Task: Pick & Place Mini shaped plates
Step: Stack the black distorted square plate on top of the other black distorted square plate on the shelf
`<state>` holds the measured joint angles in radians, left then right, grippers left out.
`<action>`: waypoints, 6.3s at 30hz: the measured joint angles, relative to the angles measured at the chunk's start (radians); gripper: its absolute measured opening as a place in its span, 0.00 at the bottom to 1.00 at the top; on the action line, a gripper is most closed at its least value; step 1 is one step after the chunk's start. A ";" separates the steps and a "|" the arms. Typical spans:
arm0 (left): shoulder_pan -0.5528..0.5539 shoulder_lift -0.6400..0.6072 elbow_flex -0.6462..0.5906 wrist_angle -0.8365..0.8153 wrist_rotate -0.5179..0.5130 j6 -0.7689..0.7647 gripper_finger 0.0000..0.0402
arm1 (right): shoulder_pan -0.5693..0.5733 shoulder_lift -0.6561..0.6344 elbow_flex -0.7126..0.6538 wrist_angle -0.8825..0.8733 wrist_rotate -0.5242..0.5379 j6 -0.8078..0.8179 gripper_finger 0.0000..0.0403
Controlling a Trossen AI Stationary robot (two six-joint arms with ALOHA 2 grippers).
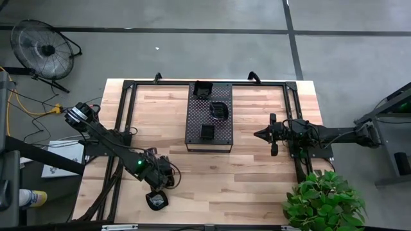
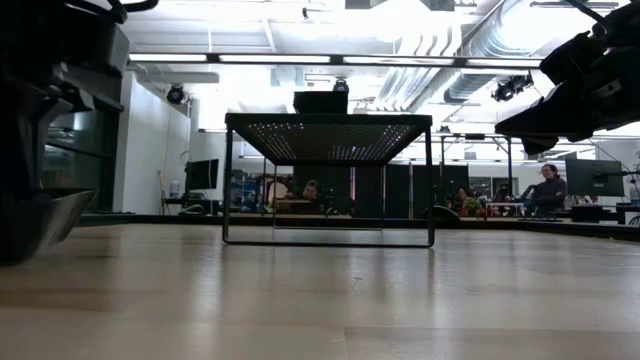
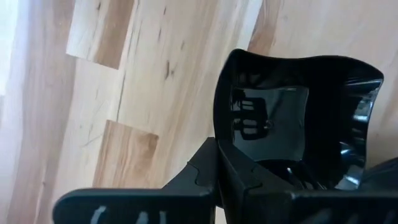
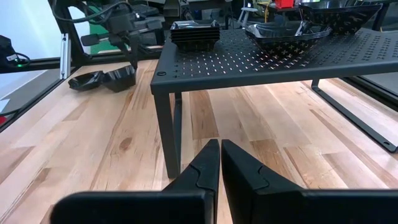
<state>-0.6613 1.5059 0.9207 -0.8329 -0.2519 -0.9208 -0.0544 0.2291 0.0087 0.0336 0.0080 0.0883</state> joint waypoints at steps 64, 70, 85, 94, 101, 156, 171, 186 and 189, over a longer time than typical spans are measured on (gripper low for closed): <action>0.078 0.006 -0.020 -0.015 0.049 0.085 0.27 | 0.000 0.000 0.000 0.000 0.000 0.000 0.03; 0.132 0.006 -0.020 0.013 0.078 0.161 0.24 | 0.000 0.000 0.000 0.000 0.000 0.000 0.03; 0.153 0.006 -0.071 0.100 0.139 0.176 0.18 | 0.000 0.000 0.000 0.000 0.000 0.000 0.03; 0.153 0.006 -0.093 0.126 0.113 0.165 0.10 | 0.000 0.000 0.000 0.000 0.000 0.000 0.03; 0.153 0.003 -0.091 0.130 0.113 0.177 0.01 | 0.000 0.000 0.000 0.000 0.000 0.000 0.03; 0.843 -0.510 0.017 0.494 -0.031 0.763 0.00 | 0.000 0.000 0.000 0.000 0.000 0.000 0.03; 1.222 -0.177 0.357 0.381 0.330 0.696 0.00 | 0.000 0.000 0.000 0.000 0.000 0.000 0.03; 1.250 0.136 0.721 0.011 0.332 0.534 0.00 | 0.000 0.000 0.000 0.000 0.000 0.000 0.03; 1.250 0.146 0.721 0.021 0.316 0.508 0.00 | 0.000 0.000 0.000 0.000 0.000 0.000 0.03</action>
<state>0.5888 1.6516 1.6417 -0.8124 0.0643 -0.4132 -0.0544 0.2291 0.0089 0.0334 0.0082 0.0883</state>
